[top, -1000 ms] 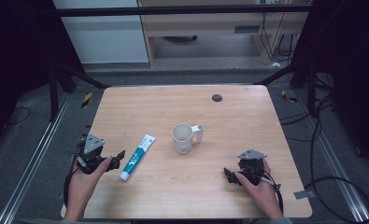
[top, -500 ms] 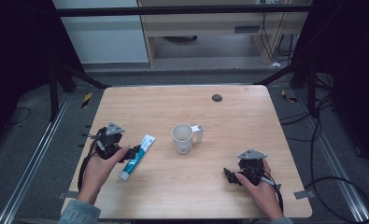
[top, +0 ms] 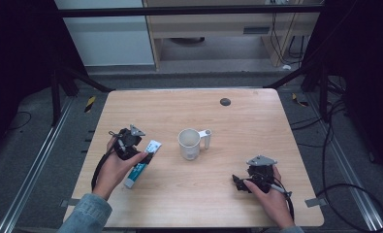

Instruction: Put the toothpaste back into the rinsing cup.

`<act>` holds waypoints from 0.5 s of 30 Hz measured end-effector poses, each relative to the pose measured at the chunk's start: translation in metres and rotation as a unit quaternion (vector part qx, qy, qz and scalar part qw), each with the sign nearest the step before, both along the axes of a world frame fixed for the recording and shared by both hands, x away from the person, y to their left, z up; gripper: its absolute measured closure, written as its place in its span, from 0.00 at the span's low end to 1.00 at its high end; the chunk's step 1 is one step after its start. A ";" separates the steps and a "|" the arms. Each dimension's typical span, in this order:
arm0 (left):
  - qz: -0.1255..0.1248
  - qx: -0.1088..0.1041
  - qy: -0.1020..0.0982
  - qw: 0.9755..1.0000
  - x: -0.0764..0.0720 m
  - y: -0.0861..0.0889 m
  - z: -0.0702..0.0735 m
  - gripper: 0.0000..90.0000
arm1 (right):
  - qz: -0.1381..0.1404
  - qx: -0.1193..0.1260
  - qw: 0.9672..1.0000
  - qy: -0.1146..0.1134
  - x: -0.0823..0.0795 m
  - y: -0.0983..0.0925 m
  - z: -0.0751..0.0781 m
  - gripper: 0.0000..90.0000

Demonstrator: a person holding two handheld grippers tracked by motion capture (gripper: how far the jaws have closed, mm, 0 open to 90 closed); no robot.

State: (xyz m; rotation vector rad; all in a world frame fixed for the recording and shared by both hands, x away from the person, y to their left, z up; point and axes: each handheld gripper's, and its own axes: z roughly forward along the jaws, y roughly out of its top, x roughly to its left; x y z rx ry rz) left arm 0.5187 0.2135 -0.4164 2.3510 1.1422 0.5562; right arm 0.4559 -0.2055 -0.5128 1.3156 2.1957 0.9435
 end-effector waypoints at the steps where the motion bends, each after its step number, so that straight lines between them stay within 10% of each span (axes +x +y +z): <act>1: 0.002 0.003 -0.002 1.000 0.000 -0.001 -0.001 0.12 | 0.000 0.000 1.000 0.000 0.000 0.000 0.000 0.02; 15: 0.004 0.031 0.043 0.999 0.023 -0.010 -0.001 0.12 | 0.000 0.000 1.000 0.000 0.000 0.000 0.000 0.02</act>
